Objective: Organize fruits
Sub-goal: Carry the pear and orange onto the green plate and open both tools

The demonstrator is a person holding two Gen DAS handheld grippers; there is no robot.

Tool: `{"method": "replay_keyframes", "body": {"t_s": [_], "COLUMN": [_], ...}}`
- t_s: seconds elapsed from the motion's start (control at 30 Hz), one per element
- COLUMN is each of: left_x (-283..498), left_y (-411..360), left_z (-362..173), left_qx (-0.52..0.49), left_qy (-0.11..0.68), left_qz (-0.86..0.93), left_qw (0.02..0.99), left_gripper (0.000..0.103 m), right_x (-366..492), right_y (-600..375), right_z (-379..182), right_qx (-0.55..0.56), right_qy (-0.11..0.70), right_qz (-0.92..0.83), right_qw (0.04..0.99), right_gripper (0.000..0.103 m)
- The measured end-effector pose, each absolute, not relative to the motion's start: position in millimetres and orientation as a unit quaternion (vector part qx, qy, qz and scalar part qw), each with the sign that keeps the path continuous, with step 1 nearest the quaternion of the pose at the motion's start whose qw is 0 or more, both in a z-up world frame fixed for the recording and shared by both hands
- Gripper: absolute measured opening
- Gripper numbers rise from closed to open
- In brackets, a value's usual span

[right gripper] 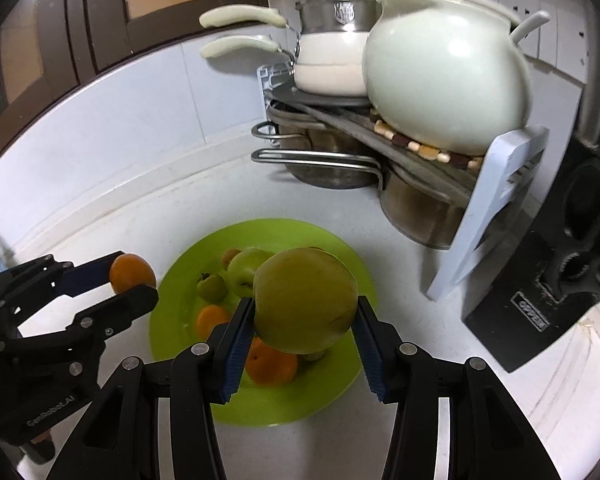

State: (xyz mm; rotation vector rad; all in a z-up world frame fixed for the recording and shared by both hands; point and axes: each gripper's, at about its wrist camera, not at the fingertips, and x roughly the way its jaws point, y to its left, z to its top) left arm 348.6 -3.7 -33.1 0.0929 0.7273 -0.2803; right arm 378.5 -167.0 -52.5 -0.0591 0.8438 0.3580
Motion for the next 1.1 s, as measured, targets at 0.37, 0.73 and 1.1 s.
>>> {"method": "replay_keyframes", "body": {"t_s": [0.37,0.73,1.1], "left_x": [366.0,368.4,356.6], "left_y": [4.4,10.4,15.2], "left_z": [-63.0,-80.2,-65.6], "left_qx": [0.041,0.033,0.026], "left_qy": [0.391,0.413,0.393], "left_qz": [-0.127,-0.125,-0.116], "left_qw": [0.911,0.901,0.912], "left_gripper": [0.036,0.036,0.053], "right_x": [403.4,412.0,397.4], "right_y": [-155.9,-152.7,-155.2], "right_z": [-79.5,-93.3,-79.1], "right_qx": [-0.030,-0.027,-0.027], "right_qy": [0.434,0.449,0.428], "right_qz": [0.173,0.169,0.162], "right_qw": [0.884,0.877,0.888], "right_gripper": [0.050,0.050,0.059]}}
